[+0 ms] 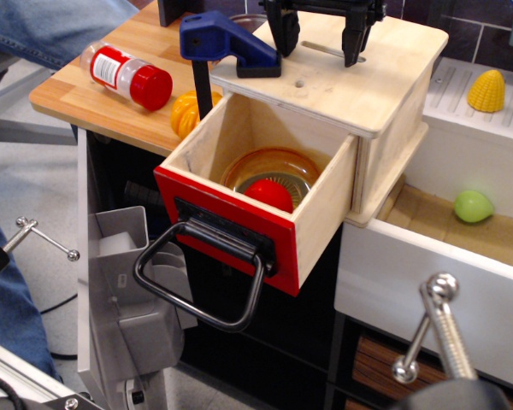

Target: Close drawer of box

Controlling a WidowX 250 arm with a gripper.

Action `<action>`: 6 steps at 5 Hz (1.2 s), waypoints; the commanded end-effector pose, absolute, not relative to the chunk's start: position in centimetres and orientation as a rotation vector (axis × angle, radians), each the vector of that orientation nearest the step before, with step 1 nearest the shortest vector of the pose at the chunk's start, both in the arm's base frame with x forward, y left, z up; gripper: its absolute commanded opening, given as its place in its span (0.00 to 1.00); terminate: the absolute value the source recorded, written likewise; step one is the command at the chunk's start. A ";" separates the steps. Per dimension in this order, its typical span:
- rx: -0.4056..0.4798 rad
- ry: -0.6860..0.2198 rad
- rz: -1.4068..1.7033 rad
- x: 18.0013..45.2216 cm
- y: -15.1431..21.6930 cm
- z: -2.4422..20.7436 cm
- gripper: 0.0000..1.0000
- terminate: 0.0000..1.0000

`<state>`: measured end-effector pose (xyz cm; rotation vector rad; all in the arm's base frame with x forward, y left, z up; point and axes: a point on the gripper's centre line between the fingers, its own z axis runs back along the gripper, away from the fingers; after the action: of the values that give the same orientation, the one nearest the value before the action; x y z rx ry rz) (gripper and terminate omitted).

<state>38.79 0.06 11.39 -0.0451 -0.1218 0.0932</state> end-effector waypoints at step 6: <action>-0.094 -0.138 -0.069 28.2 -1.7 13.7 1.00 0.00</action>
<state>27.30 -1.48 11.83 -0.0886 -0.0720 -0.0659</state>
